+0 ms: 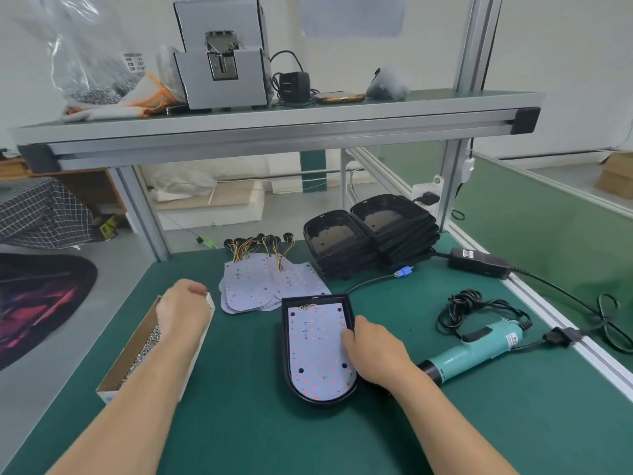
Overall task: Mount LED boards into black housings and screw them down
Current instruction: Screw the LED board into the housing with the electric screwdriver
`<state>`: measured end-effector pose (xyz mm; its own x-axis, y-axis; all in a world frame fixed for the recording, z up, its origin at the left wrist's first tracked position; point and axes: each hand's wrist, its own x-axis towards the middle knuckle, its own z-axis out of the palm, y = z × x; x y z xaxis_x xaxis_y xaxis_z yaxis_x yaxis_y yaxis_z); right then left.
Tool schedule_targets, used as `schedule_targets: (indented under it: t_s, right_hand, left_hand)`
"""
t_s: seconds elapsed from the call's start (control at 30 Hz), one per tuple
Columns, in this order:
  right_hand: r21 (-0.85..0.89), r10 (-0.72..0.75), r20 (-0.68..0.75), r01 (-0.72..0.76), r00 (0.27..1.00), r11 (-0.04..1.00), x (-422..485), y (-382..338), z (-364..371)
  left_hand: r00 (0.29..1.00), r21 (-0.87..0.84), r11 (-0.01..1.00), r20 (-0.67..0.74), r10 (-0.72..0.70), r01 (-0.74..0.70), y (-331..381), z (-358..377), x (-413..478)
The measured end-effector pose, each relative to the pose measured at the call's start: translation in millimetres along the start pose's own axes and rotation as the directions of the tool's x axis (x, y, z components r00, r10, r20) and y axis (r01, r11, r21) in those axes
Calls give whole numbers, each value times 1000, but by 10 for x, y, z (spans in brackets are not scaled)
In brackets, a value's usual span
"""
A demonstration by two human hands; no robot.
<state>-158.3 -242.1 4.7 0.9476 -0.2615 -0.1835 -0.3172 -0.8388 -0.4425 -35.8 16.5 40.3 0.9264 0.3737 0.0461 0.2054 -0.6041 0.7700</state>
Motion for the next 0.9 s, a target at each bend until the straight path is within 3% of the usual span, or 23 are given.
schedule_targets:
  t_s: [0.1,0.2,0.33,0.4,0.47,0.5,0.53,0.57,0.6,0.63,0.7,0.8,0.87,0.9]
  right_hand:
    - [23,1,5,-1,1000,1000,2,13,16]
    - [41,1,1,-1,1000,999,7,14,22]
    - [48,-5,-3,6,1000,999,-2,11,14]
    - [46,-12,-5,12,1000,999,-9,11,12]
    - [51,-21,-10,22,1000,998,-19,16,10]
    - [62,-27,-11,28,1000,998,-26,20,6]
    - [80,-34,-10,35,999,996,-35,24,2]
    - [101,-44,-8,45,999,994,-48,25,-6]
    - [130,-62,-5,63,998,990,-61,25,-14]
    - [173,-88,-3,87,996,981,-76,26,-25]
    - [280,-149,0,143,989,949,-116,15,-49]
    - [374,-249,2,230,968,898,-160,-8,-68]
    - [422,-294,15,261,956,868,-162,-12,-79]
    - [444,-311,20,271,950,854,-156,-8,-90]
  left_hand:
    - [1000,174,985,-27,-10,15,-137,-87,109]
    - [997,364,931,69,-18,-8,-284,-34,90]
    - [999,455,890,45,-6,-16,-293,49,15]
    - [990,401,911,-58,131,-97,-252,93,-76]
    - [939,201,932,-108,327,-301,-172,160,-220]
    - [930,44,932,-65,363,-360,-106,216,-306]
    - [945,-123,939,30,326,-320,-20,280,-397]
    - [957,-307,937,180,227,-165,74,343,-494]
    - [924,-476,878,357,135,56,152,399,-584]
    - [853,-553,787,517,67,274,197,440,-660]
    - [701,-550,650,712,37,525,232,496,-771]
    - [624,-532,509,781,-13,677,211,565,-849]
    - [619,-577,374,785,9,726,204,578,-899]
    - [617,-594,384,784,77,707,259,549,-969]
